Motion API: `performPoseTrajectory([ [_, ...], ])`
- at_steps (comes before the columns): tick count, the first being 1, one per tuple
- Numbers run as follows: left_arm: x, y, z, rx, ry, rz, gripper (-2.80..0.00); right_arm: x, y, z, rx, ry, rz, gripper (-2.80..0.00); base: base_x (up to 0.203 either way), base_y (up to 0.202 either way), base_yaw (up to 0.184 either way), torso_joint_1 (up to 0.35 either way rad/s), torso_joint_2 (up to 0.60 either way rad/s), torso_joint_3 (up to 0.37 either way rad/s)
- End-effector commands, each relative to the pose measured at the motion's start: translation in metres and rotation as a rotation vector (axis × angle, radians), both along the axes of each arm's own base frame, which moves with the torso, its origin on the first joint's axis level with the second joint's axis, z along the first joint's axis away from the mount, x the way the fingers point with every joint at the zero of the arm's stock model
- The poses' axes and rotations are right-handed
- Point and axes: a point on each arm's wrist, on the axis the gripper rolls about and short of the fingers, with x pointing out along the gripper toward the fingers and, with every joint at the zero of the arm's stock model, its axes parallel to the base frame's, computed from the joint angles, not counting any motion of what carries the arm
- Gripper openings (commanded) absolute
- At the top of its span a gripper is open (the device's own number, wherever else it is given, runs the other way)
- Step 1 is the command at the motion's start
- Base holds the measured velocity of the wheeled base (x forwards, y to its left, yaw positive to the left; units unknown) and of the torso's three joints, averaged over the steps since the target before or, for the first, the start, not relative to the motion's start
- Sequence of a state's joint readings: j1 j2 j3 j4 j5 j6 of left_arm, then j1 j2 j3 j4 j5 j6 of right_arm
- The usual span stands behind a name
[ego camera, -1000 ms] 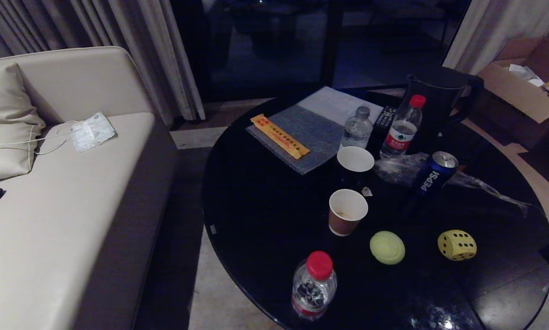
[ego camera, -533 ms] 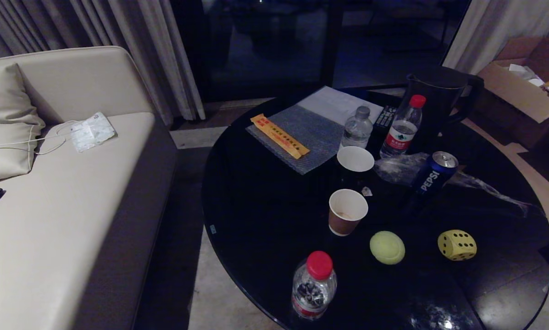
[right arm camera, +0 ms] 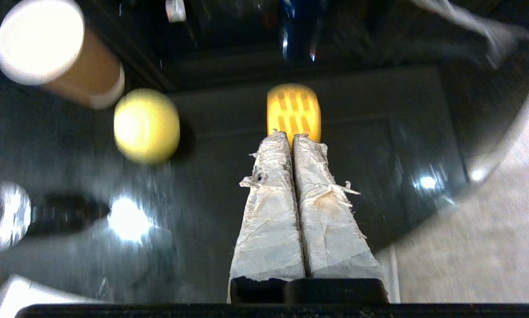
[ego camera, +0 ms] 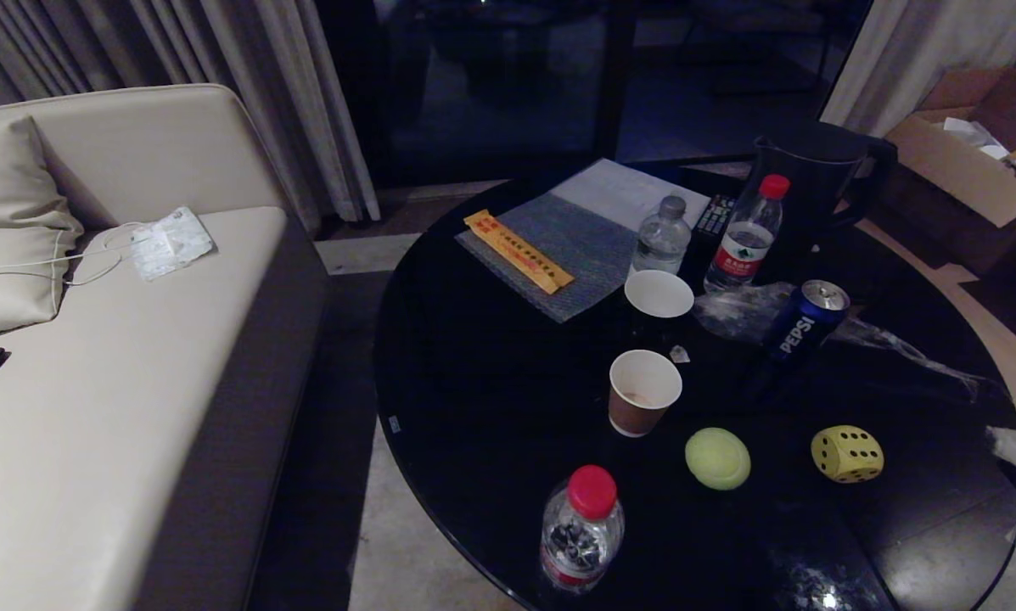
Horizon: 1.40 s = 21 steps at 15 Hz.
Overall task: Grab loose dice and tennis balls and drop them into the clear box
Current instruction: Pick up toys out of the box
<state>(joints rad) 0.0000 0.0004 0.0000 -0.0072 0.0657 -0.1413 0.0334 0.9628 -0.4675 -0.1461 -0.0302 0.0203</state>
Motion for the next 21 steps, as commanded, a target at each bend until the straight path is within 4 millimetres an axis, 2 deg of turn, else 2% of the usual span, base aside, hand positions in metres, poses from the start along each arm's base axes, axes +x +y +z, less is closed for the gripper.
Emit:
performPoseTrajectory([
  [1,0.000,0.000,0.000,-0.001,0.001,0.002,-2.80,0.061,0.004,-0.017,-0.004,0.156,0.009,-2.80,0.000,0.000,0.000,0.000,0.00,0.000],
  [4,0.000,0.000,0.000,-0.001,0.000,0.000,-2.80,0.083,0.006,-0.030,-0.005,0.228,0.011,-2.80,0.000,0.000,0.000,0.000,0.00,0.000],
  [5,0.000,0.000,0.000,-0.001,-0.001,0.000,-2.80,0.085,0.006,-0.035,-0.009,0.262,0.008,0.00,0.000,0.000,0.000,0.000,0.00,0.000],
  [8,0.000,0.000,0.000,-0.001,0.001,0.000,-2.80,0.093,0.001,-0.052,-0.019,0.380,-0.017,0.00,0.000,0.000,0.000,0.000,0.00,0.000],
  [12,0.000,0.000,0.000,-0.001,0.001,0.000,-2.80,0.112,-0.002,-0.055,-0.019,0.399,-0.034,0.00,0.000,0.000,0.000,0.000,0.00,0.000],
  [21,0.000,0.000,0.000,-0.001,-0.001,0.001,-2.80,0.145,-0.004,-0.074,-0.045,0.481,-0.084,0.00,0.000,0.000,0.000,0.000,0.00,0.000],
])
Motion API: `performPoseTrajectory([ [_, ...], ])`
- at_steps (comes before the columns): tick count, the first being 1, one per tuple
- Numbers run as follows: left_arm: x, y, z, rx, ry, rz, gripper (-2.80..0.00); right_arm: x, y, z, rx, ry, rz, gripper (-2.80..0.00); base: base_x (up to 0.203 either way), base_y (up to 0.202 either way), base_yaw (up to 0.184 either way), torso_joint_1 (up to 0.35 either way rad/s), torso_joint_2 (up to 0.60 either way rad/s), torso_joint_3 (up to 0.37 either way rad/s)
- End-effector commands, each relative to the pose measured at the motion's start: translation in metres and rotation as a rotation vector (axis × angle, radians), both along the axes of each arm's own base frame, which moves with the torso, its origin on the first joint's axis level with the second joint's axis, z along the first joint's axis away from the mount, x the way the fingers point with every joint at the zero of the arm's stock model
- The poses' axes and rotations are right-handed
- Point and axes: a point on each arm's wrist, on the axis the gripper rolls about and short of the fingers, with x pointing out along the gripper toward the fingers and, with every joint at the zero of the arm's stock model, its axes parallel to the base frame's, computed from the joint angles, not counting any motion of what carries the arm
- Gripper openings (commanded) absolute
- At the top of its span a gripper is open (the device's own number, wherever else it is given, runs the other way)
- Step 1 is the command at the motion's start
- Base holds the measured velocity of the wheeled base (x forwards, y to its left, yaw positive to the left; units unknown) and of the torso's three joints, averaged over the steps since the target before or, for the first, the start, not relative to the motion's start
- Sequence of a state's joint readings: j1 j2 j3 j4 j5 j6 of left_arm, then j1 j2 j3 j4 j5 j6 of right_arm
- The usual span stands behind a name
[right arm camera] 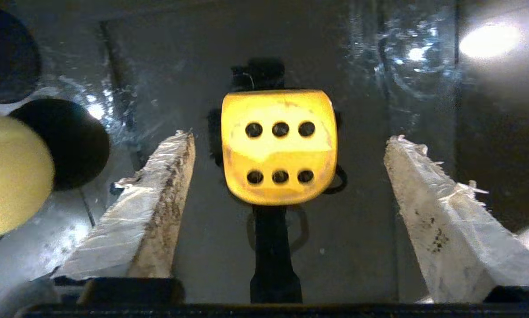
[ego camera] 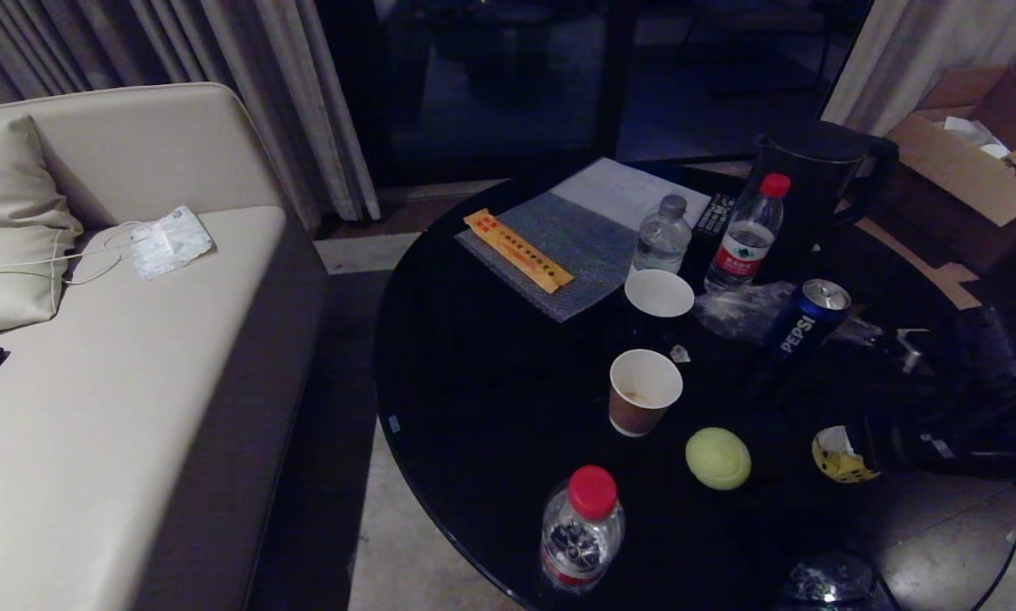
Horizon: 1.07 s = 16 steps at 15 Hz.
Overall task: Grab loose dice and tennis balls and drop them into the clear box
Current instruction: Pick up toys out of the box
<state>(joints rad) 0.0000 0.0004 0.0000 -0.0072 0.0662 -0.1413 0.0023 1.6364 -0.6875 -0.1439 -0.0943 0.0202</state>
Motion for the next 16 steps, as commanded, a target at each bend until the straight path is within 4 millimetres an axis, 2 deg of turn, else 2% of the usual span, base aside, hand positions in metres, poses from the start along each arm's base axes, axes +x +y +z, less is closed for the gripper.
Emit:
performPoseTrajectory([
  [1,0.000,0.000,0.000,-0.001,0.000,0.000,-2.80,0.008,0.000,-0.009,0.000,0.033,-0.001,0.00,0.000,0.000,0.000,0.000,0.00,0.000],
  [9,0.000,0.000,0.000,-0.001,-0.001,0.001,-2.80,0.021,-0.001,-0.026,0.006,0.086,-0.005,0.00,0.000,0.000,0.000,0.000,0.00,0.000],
  [10,0.000,0.000,0.000,-0.001,0.000,0.000,-2.80,0.021,-0.001,-0.026,0.007,0.083,-0.005,-0.16,0.000,0.000,0.000,0.000,0.00,0.000],
  [11,0.000,0.000,0.000,-0.001,-0.001,0.000,-2.80,0.022,-0.002,-0.026,0.006,0.083,-0.007,-2.80,0.000,0.000,0.000,0.000,0.00,0.000],
  [16,0.000,0.000,0.000,-0.001,-0.001,0.001,-2.80,0.021,-0.002,-0.023,-0.001,0.079,-0.010,-2.80,0.000,0.000,0.000,0.000,0.00,0.000],
])
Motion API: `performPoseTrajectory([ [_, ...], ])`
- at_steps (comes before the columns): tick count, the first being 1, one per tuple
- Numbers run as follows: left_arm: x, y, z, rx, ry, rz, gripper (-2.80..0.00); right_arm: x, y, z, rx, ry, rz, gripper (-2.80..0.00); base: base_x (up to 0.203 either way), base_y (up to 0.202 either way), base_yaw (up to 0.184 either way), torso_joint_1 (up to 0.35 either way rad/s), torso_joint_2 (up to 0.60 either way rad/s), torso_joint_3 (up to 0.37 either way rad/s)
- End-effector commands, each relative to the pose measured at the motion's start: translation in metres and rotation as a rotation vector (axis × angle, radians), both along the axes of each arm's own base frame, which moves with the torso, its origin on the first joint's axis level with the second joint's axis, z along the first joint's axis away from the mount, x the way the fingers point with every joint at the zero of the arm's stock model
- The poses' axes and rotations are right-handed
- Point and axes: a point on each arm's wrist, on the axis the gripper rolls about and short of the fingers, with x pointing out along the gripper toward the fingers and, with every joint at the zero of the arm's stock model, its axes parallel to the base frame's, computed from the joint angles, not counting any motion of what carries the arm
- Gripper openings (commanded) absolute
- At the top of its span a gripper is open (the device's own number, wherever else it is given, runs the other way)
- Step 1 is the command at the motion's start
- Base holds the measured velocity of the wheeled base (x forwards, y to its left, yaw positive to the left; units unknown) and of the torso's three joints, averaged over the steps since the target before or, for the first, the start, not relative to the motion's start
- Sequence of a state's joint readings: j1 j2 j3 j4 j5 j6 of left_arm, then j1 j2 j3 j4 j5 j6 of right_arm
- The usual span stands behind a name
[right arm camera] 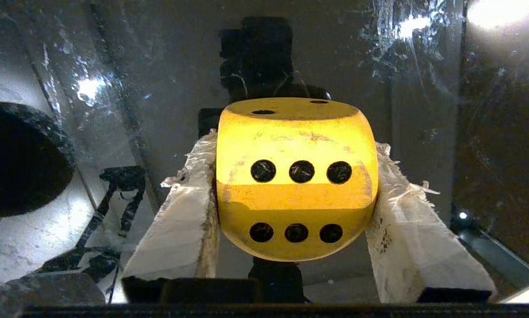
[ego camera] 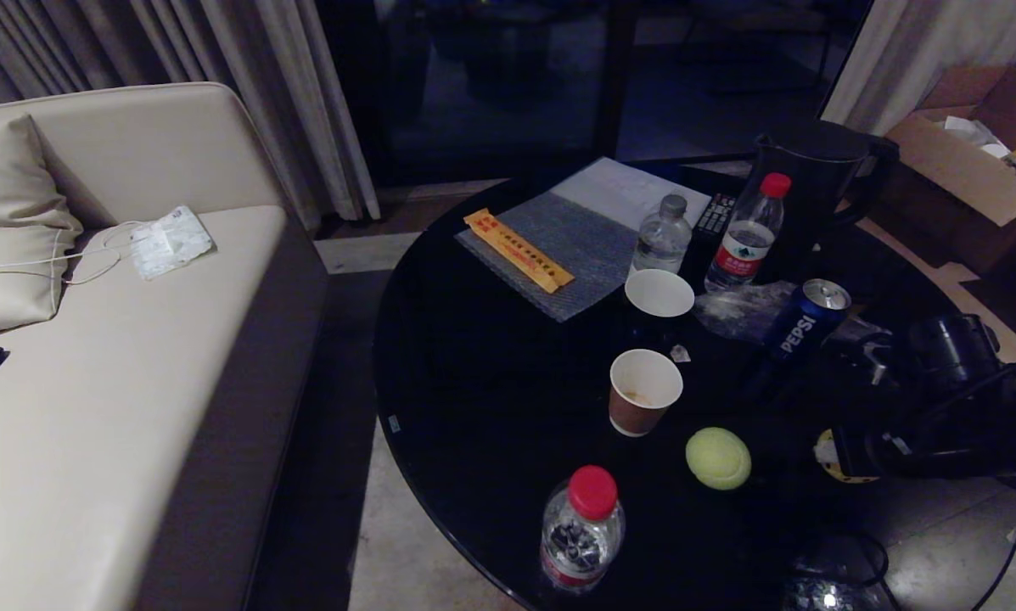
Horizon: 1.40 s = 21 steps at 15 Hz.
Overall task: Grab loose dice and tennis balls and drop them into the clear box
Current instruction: Pick up toys out of the box, then put the toys in the box
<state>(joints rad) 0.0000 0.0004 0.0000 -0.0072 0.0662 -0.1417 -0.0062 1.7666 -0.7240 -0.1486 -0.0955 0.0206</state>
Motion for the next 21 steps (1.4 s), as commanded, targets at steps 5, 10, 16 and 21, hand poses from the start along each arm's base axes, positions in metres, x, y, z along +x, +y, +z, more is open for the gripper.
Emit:
performPoseTrajectory([
  [5,0.000,0.000,0.000,-0.001,-0.001,0.000,-2.80,-0.026,-0.001,0.028,-0.045,-0.092,-0.016,-2.80,0.000,0.000,0.000,0.000,0.00,0.000],
  [10,0.000,0.000,0.000,-0.001,-0.001,0.000,-2.80,-0.096,0.001,0.051,-0.087,-0.221,0.028,-2.80,0.000,0.000,0.000,0.000,0.00,0.000],
  [16,0.000,0.000,0.000,-0.001,-0.001,0.001,-2.80,-0.202,0.002,0.012,-0.155,-0.349,0.091,-2.80,0.000,0.000,0.000,0.000,0.00,0.000],
  [21,0.000,0.000,0.000,-0.001,0.000,0.000,-2.80,-0.252,0.001,-0.006,-0.196,-0.565,0.122,-2.80,0.000,0.000,0.000,0.000,0.00,0.000],
])
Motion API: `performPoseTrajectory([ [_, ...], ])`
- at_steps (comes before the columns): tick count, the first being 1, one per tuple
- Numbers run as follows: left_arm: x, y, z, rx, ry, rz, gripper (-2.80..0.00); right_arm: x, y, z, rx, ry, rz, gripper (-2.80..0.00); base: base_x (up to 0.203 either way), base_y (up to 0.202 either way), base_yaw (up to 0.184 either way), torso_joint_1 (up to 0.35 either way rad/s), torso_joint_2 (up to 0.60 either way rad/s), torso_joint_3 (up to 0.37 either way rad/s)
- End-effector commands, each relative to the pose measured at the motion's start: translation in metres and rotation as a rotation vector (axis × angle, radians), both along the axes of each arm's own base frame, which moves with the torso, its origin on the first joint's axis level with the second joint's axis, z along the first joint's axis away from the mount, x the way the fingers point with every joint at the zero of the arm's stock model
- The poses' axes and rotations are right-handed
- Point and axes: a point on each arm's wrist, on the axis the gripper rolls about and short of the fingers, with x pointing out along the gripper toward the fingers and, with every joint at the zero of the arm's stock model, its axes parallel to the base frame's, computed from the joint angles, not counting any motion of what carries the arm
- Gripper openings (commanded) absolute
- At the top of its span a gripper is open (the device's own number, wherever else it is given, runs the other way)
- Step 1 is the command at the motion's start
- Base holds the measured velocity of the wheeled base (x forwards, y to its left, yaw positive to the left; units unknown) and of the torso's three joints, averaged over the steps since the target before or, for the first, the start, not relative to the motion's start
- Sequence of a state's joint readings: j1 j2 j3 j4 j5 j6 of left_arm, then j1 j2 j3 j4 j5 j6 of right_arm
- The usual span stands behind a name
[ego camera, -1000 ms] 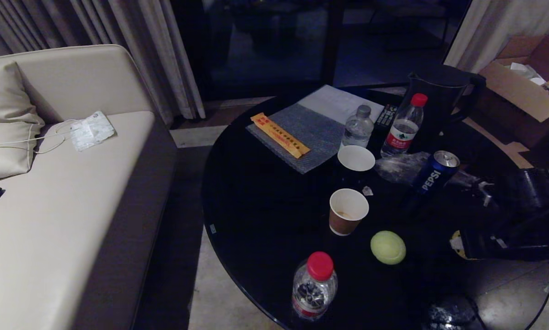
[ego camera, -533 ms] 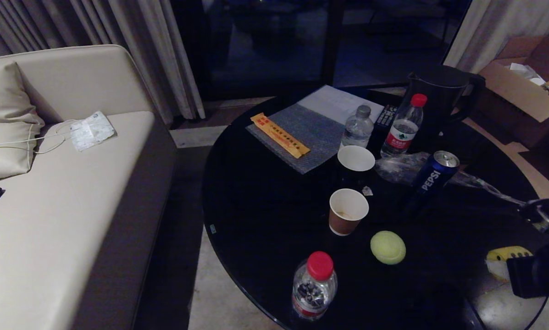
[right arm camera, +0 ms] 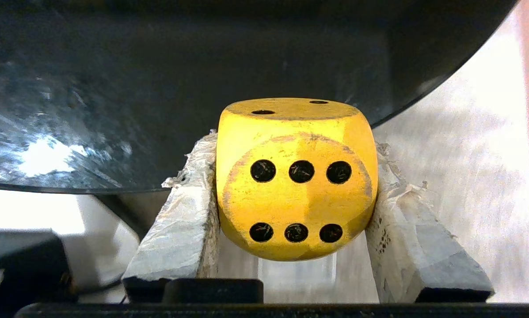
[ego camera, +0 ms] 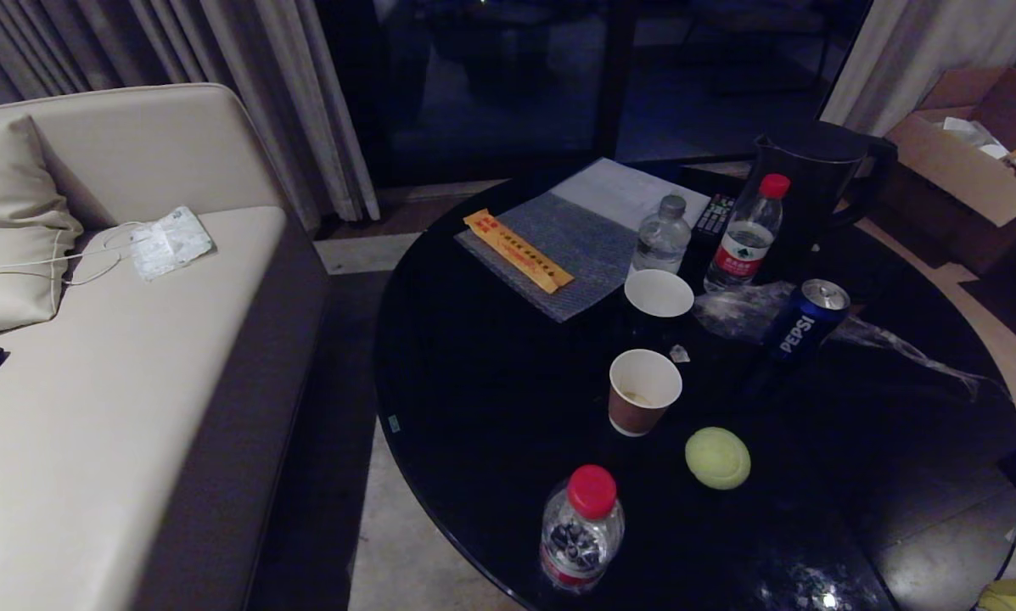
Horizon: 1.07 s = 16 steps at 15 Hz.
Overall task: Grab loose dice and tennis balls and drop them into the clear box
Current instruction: Put the toys in the box
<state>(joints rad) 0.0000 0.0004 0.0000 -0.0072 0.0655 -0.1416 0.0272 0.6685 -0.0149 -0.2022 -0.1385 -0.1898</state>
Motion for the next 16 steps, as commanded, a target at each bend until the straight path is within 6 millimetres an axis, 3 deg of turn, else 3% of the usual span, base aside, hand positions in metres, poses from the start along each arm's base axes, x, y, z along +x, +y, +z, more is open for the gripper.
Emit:
performPoseTrajectory([
  [1,0.000,0.000,0.000,-0.001,-0.001,0.002,-2.80,-0.025,0.000,0.000,0.001,-0.203,0.014,-2.80,0.000,0.000,0.000,0.000,0.00,0.000],
  [7,0.000,0.000,0.000,-0.001,0.000,0.001,-2.80,-0.064,0.002,-0.014,0.058,-0.523,0.117,-2.80,0.000,0.000,0.000,0.000,0.00,0.000],
  [10,0.000,0.000,0.000,-0.001,-0.001,0.000,-2.80,-0.063,0.003,-0.020,0.204,-0.468,0.094,-2.80,0.000,0.000,0.000,0.000,0.00,0.000],
  [16,0.000,0.000,0.000,-0.001,-0.001,0.000,-2.80,-0.063,0.002,-0.019,0.225,-0.475,0.084,-2.80,0.000,0.000,0.000,0.000,0.00,0.000],
])
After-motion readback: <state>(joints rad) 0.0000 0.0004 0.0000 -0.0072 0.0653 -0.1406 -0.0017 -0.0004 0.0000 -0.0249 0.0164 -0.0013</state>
